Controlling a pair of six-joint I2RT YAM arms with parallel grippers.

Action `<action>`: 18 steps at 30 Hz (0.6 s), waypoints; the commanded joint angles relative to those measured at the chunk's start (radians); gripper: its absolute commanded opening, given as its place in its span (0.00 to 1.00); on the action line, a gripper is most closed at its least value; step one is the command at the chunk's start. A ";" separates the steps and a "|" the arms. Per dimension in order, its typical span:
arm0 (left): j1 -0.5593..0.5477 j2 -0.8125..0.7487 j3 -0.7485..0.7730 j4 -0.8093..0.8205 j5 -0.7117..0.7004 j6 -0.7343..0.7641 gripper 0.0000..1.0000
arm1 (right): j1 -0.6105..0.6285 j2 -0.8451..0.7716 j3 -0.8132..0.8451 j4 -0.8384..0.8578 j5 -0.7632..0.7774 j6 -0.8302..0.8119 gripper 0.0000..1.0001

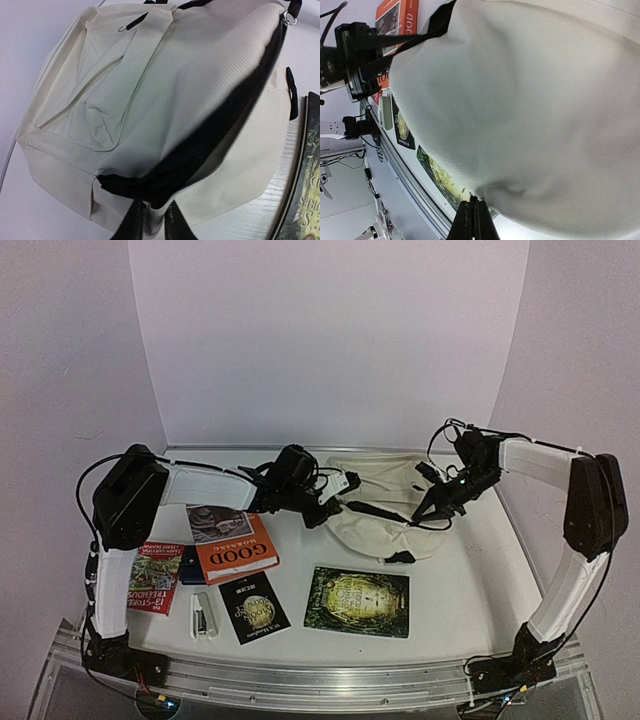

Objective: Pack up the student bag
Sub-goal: Unzip the student bag at the center of the board.

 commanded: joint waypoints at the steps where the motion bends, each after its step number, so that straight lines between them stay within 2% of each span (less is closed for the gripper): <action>1: 0.026 -0.068 0.012 -0.050 -0.027 0.001 0.30 | 0.016 -0.003 0.029 -0.064 -0.044 -0.019 0.00; 3: 0.008 -0.073 0.026 -0.071 -0.004 0.000 0.46 | 0.041 0.009 0.047 -0.062 -0.049 -0.015 0.00; 5: -0.019 -0.082 0.039 -0.090 0.023 0.000 0.58 | 0.068 0.023 0.060 -0.059 -0.050 -0.008 0.00; 9: -0.079 -0.087 0.073 -0.140 0.046 0.005 0.70 | 0.107 0.055 0.088 -0.053 -0.056 0.009 0.00; 10: -0.094 -0.086 0.078 -0.144 0.044 0.012 0.76 | 0.113 0.060 0.093 -0.050 -0.055 0.011 0.00; 13: -0.128 -0.069 0.108 -0.158 0.030 0.030 0.80 | 0.131 0.068 0.109 -0.042 -0.055 0.027 0.00; 18: -0.142 0.000 0.190 -0.156 0.006 0.045 0.77 | 0.138 0.078 0.131 -0.032 -0.062 0.047 0.00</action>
